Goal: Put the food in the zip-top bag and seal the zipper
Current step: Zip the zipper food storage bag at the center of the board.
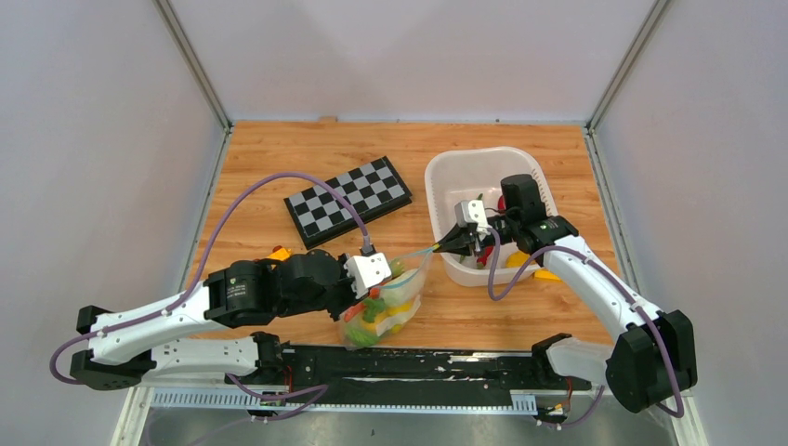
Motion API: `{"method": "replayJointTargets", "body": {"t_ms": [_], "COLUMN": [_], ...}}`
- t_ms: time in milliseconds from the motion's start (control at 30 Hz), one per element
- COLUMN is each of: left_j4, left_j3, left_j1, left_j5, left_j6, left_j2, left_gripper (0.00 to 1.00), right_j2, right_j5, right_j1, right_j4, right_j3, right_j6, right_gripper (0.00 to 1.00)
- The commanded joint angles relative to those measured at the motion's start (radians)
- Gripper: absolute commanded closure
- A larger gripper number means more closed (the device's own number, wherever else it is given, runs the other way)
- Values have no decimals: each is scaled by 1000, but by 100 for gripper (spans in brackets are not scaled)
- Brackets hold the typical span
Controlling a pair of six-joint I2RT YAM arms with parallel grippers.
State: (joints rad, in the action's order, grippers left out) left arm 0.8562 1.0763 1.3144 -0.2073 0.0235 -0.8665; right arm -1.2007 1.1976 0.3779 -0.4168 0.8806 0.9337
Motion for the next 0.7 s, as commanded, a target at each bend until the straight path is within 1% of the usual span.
{"method": "replayJointTargets", "body": {"t_ms": [0,100,133,267,500,533,567,633,667], "left_j4": [-42,-42,-42,-45,-57,-61,-62,-65,-70], "left_j3": [16,12,11,5,-5,-7,-6,-2,-1], "left_j1": [3,4,3,3,3,3,4,3,3], "left_j5": [-4,-6,-8,-11,-56,-63,-77,-98,-108], "left_j6": [5,6,7,18,39,42,48,54,55], "left_j2": [22,21,21,34,62,63,62,58,57], "left_gripper": [100,100,100,100,99,95,84,61,43], "right_j2": [17,14,16,31,80,84,89,94,97], "right_j5": [37,37,37,39,53,50,43,21,13], "right_j1": [-6,-7,-6,-12,-14,-14,-14,-14,-14], "right_j4": [10,4,4,9,30,34,35,50,49], "right_j3": [-5,-6,-7,-9,-21,-23,-23,-22,-19], "right_j6": [30,28,29,17,-24,-32,-44,-93,-112], "right_gripper": [97,98,100,100,100,100,100,100,100]}}
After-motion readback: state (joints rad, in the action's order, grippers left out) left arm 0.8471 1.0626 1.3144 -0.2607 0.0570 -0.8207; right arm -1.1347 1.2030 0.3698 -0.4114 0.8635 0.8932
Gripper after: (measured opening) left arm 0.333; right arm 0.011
